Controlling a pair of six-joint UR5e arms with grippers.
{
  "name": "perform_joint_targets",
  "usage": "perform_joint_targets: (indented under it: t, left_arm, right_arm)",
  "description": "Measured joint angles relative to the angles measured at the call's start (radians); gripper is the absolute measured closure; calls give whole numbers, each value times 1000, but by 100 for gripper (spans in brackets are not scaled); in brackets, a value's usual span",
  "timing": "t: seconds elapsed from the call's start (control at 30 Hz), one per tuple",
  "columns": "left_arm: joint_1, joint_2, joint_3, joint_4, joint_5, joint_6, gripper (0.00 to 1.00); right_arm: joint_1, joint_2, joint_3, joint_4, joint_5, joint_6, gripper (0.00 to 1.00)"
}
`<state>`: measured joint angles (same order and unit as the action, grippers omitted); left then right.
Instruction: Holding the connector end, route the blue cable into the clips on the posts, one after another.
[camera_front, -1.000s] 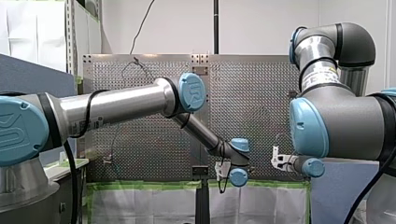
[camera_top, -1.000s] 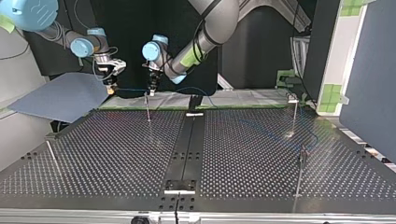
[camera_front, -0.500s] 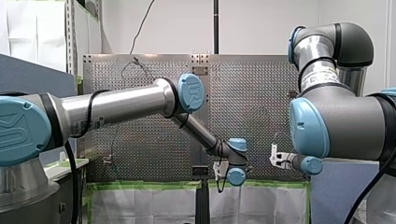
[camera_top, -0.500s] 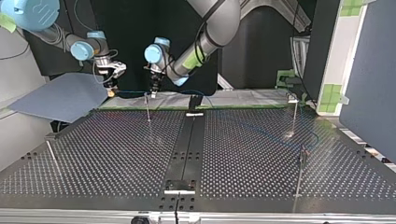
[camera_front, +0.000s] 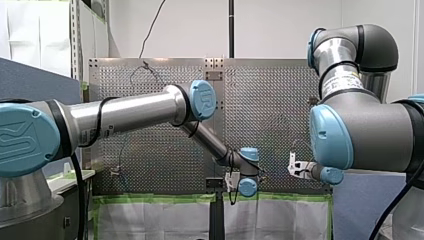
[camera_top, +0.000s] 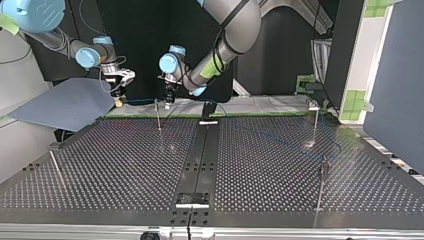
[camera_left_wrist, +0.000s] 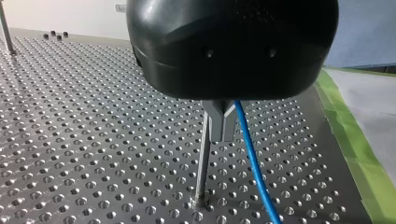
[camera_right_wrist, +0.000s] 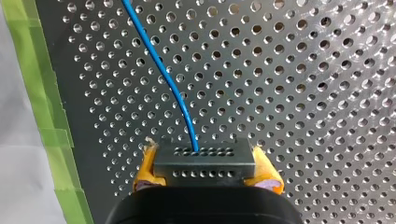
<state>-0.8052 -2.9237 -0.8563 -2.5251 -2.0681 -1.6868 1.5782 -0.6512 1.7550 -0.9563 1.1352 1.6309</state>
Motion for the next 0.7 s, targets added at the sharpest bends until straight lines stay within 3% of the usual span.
perform_joint_targets:
  t: [0.7]
  left_arm:
    - [25,-2,14,1,46,-47,100]
  right_arm:
    - [8,0,-32,5,5,3,100]
